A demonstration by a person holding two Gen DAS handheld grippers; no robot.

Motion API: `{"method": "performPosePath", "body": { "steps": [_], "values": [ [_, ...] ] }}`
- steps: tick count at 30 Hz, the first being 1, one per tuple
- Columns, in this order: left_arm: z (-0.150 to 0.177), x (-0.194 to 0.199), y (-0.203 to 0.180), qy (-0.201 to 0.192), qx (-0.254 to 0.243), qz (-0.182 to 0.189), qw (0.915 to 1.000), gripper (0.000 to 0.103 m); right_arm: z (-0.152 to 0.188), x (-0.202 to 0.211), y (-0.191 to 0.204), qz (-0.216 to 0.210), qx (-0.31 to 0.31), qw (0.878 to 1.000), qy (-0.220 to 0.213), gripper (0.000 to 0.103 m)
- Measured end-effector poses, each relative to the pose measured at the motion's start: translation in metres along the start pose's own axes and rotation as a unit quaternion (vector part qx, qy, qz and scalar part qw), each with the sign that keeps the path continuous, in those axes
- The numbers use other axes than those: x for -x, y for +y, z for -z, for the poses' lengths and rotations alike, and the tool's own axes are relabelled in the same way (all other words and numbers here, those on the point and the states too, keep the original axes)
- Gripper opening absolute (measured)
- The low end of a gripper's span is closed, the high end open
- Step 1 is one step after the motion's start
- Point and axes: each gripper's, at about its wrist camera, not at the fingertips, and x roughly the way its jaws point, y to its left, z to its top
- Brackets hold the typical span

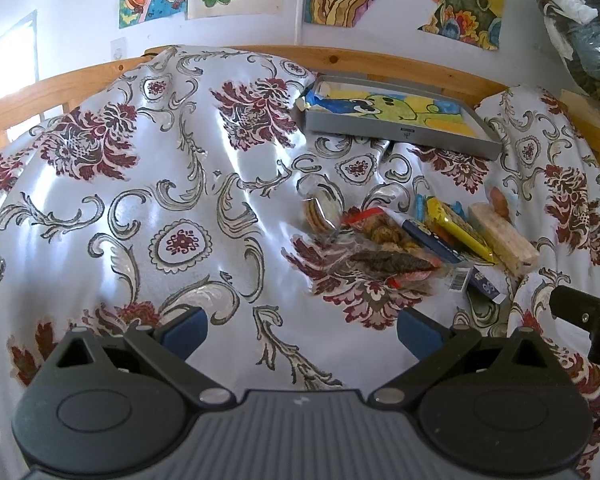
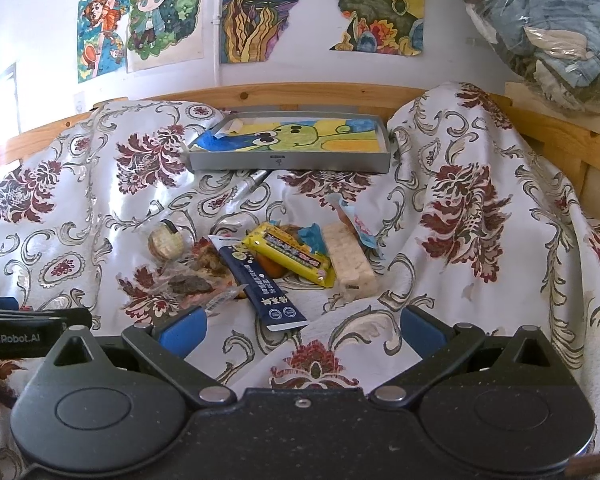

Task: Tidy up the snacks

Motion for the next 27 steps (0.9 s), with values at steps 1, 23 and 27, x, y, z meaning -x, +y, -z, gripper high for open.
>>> {"method": "performPosePath", "body": {
  "steps": [1, 23, 27],
  "values": [
    [-0.001, -0.001, 0.000, 0.001, -0.001, 0.002, 1.0000, 0.103, -0.001, 0.000, 0.000, 0.005, -0.002, 1.000, 0.000, 0.102],
    [-0.045, -0.031, -0.021, 0.050, -0.029, 0.028, 0.9979, 0.102, -0.032, -0.011, -0.023, -0.005, -0.011, 0.999, 0.048, 0.102],
    [-0.052, -0.041, -0.024, 0.062, -0.034, 0.043, 0.9966, 0.103, -0.039, -0.019, -0.026, -0.034, 0.018, 0.998, 0.051, 0.102]
  ]
}}
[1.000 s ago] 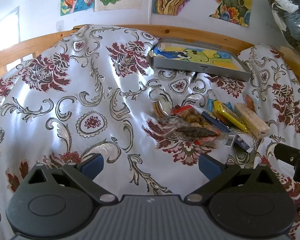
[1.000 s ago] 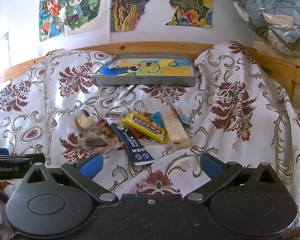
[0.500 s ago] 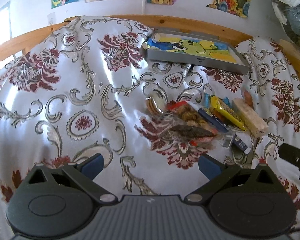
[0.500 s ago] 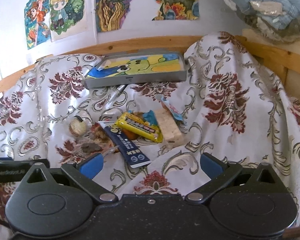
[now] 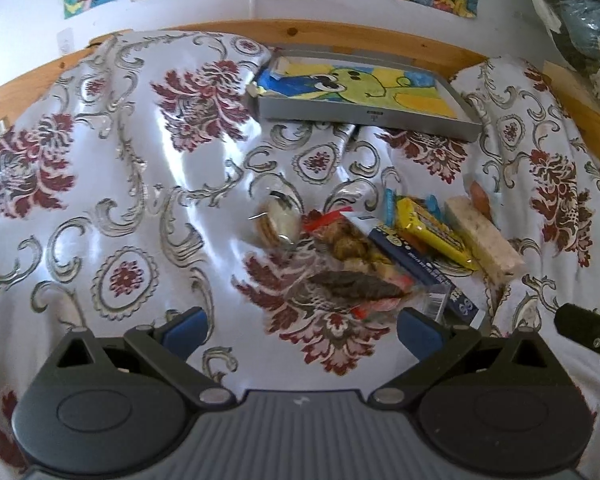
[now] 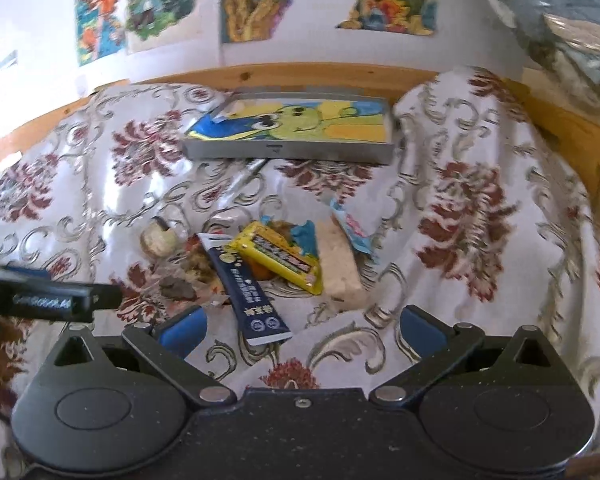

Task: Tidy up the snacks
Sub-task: 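Grasp the dark blue stick pack with the right tool while the left tool grasps the dried meat pack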

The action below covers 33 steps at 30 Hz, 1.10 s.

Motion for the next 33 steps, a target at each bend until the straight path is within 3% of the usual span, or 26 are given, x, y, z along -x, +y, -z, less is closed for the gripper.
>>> {"method": "performPosePath", "body": {
  "steps": [13, 23, 29, 33],
  "values": [
    [-0.026, -0.046, 0.004, 0.023, -0.048, 0.037, 0.9979, 0.102, -0.013, -0.059, 0.001, -0.096, 0.038, 0.995, 0.000, 0.102],
    [-0.021, -0.068, 0.023, 0.052, -0.075, 0.062, 0.9939, 0.102, -0.020, -0.115, 0.023, -0.127, 0.081, 0.989, -0.013, 0.097],
    [-0.027, -0.074, 0.032, 0.056, -0.032, 0.076, 0.9950, 0.102, -0.017, -0.128, 0.018, -0.123, 0.076, 0.989, 0.005, 0.091],
    [-0.028, -0.085, 0.029, 0.085, 0.011, 0.084, 0.9928, 0.102, -0.014, -0.133, 0.012, -0.123, 0.069, 0.990, 0.022, 0.084]
  ]
}}
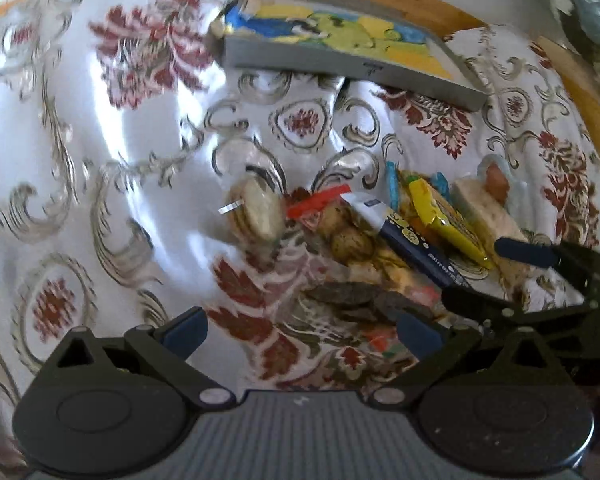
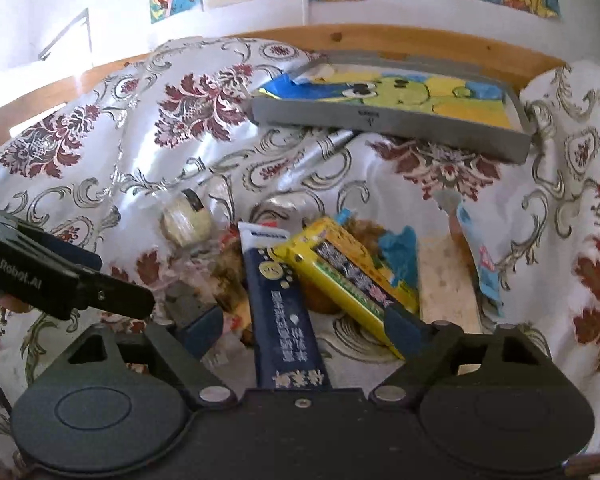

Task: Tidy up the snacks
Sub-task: 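Grasp the dark blue stick pack with the right tool while the left tool grasps the dried meat pack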

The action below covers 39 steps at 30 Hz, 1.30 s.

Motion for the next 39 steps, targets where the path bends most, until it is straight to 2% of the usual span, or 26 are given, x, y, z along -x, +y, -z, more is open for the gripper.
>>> {"method": "performPosePath", "body": {
  "steps": [5, 10, 16, 21, 27, 29, 33, 35, 37, 39],
  "values": [
    [-0.004, -0.011, -0.005, 0.034, 0.046, 0.020, 0.9982, 0.102, 0.003, 0.000, -0.002, -0.001, 0.004, 1.000, 0.002, 0.079],
    [-0.007, -0.022, -0.011, 0.081, 0.095, 0.017, 0.9920, 0.102, 0.004, 0.000, -0.003, -0.009, 0.013, 1.000, 0.009, 0.076],
    [-0.016, -0.026, -0.023, 0.103, 0.127, 0.022, 0.9863, 0.102, 0.007, -0.001, -0.003, -0.025, 0.006, 0.999, 0.030, 0.070],
    [-0.026, -0.038, -0.031, 0.127, 0.166, -0.009, 0.9779, 0.098, 0.009, 0.002, -0.004, -0.025, 0.002, 0.999, 0.039, 0.070],
    [-0.033, -0.053, -0.042, 0.149, 0.169, -0.056, 0.9727, 0.090, 0.010, 0.002, -0.007, -0.027, -0.007, 0.999, 0.041, 0.067],
    [-0.033, -0.054, -0.041, 0.149, 0.177, -0.058, 0.9712, 0.088, 0.010, 0.002, -0.007, -0.028, -0.007, 0.999, 0.042, 0.067],
    [-0.031, -0.051, -0.032, 0.148, 0.188, -0.058, 0.9692, 0.076, 0.010, 0.002, -0.007, -0.028, -0.008, 0.999, 0.039, 0.066],
    [-0.029, -0.049, -0.028, 0.144, 0.189, -0.052, 0.9698, 0.071, 0.009, 0.003, -0.005, -0.027, -0.005, 0.999, 0.039, 0.066],
    [-0.026, -0.043, -0.022, 0.139, 0.189, -0.049, 0.9708, 0.061, 0.008, 0.004, -0.004, -0.027, -0.003, 0.999, 0.040, 0.066],
    [-0.022, -0.039, -0.016, 0.132, 0.188, -0.040, 0.9725, 0.059, 0.008, 0.006, -0.003, -0.029, -0.002, 0.999, 0.040, 0.066]
  ]
}}
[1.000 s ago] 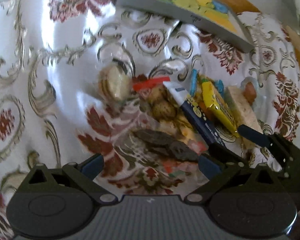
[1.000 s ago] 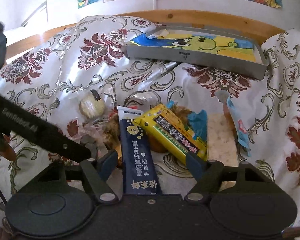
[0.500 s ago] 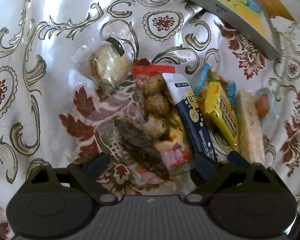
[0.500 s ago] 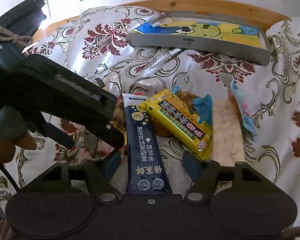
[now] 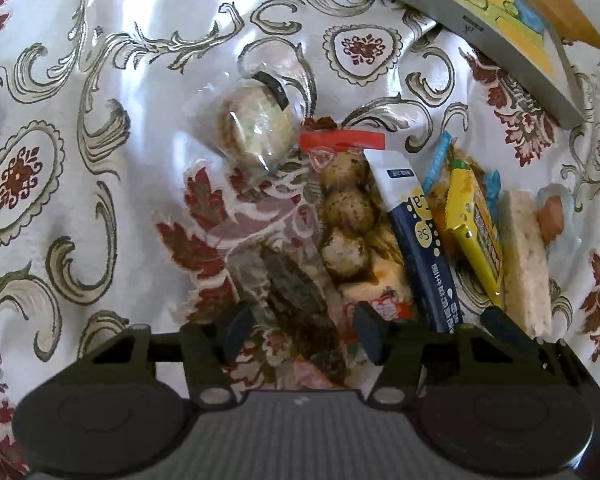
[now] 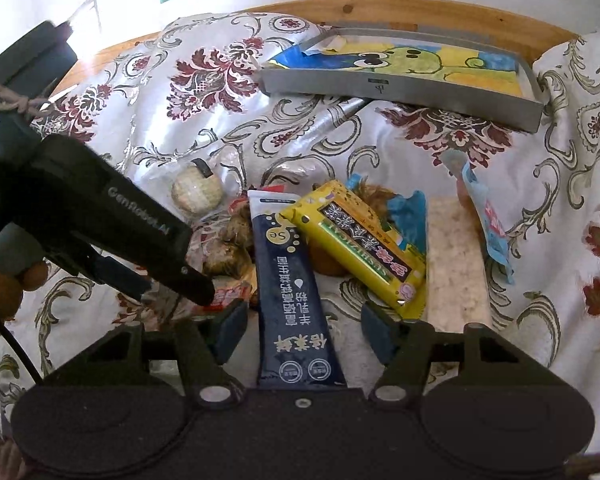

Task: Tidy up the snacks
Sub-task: 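Grasp the dark blue stick pack with the right tool while the left tool grasps the dried meat pack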

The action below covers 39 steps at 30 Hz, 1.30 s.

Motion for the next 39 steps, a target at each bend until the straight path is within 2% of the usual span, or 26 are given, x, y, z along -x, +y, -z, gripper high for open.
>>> {"method": "performPosePath", "body": {
  "steps": [3, 8, 13, 18, 22, 29, 35, 39],
  "values": [
    [0.003, 0.004, 0.007, -0.005, -0.005, 0.010, 0.9999, 0.053, 0.001, 0.000, 0.000, -0.003, 0.002, 1.000, 0.002, 0.066],
    [0.009, 0.015, 0.019, -0.010, -0.025, 0.013, 0.9996, 0.051, 0.001, -0.001, 0.004, -0.006, 0.012, 1.000, 0.007, 0.066],
    [0.015, 0.020, 0.018, -0.021, -0.078, 0.003, 0.9967, 0.051, 0.004, -0.006, 0.009, -0.006, 0.023, 1.000, 0.009, 0.071],
    [0.023, 0.021, 0.008, -0.036, -0.142, -0.023, 0.9889, 0.052, 0.004, -0.012, 0.012, -0.012, 0.034, 0.999, 0.000, 0.075],
    [0.024, 0.022, 0.010, -0.039, -0.148, -0.021, 0.9880, 0.052, 0.001, -0.014, 0.006, -0.030, 0.025, 0.999, 0.003, 0.075],
    [0.027, 0.025, 0.016, -0.040, -0.156, -0.016, 0.9869, 0.050, -0.004, -0.010, -0.003, -0.034, 0.012, 0.999, 0.016, 0.064],
    [0.033, 0.030, 0.015, -0.048, -0.165, -0.018, 0.9849, 0.049, -0.002, -0.013, 0.000, -0.051, 0.005, 0.998, 0.034, 0.044],
    [0.035, 0.032, 0.014, -0.055, -0.170, -0.018, 0.9838, 0.049, -0.001, -0.014, 0.002, -0.046, 0.004, 0.998, 0.038, 0.041]
  ]
}}
